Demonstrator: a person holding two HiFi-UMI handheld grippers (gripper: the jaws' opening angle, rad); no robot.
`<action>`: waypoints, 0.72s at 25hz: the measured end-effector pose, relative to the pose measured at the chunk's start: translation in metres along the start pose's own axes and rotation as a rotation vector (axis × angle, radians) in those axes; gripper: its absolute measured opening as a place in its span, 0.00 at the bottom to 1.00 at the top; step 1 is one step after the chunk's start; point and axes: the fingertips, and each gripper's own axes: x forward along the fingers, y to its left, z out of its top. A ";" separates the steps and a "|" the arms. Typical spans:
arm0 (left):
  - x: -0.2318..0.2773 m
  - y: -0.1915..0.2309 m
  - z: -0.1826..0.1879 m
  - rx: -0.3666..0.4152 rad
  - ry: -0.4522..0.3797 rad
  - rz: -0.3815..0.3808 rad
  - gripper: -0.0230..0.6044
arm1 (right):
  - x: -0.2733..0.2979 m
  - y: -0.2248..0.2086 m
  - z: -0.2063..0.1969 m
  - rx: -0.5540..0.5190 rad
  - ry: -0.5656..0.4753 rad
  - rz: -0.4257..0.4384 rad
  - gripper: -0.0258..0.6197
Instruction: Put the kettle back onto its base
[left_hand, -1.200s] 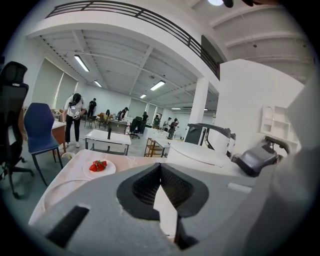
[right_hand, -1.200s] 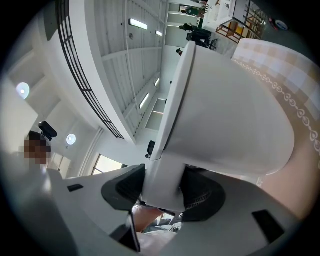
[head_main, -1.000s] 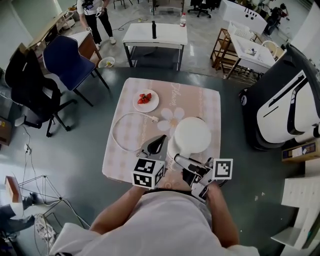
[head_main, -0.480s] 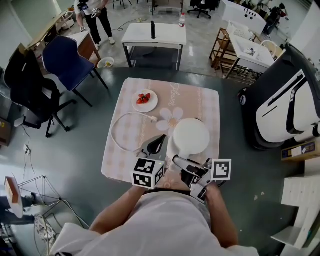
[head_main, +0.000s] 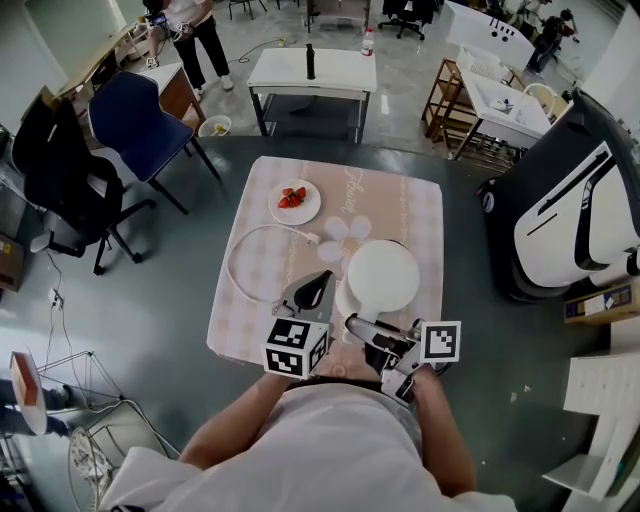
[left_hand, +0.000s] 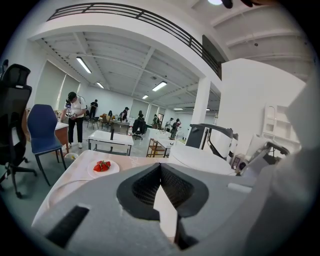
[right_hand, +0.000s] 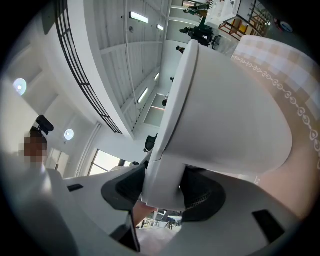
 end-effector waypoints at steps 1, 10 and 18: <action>0.000 0.000 0.000 0.000 0.000 -0.001 0.05 | 0.000 0.000 -0.001 0.001 -0.002 0.003 0.33; -0.002 -0.006 0.003 0.007 -0.008 -0.023 0.05 | 0.001 -0.002 -0.008 -0.030 0.013 0.000 0.33; -0.006 -0.015 0.012 0.025 -0.024 -0.052 0.05 | -0.006 -0.001 -0.009 -0.071 -0.005 -0.045 0.35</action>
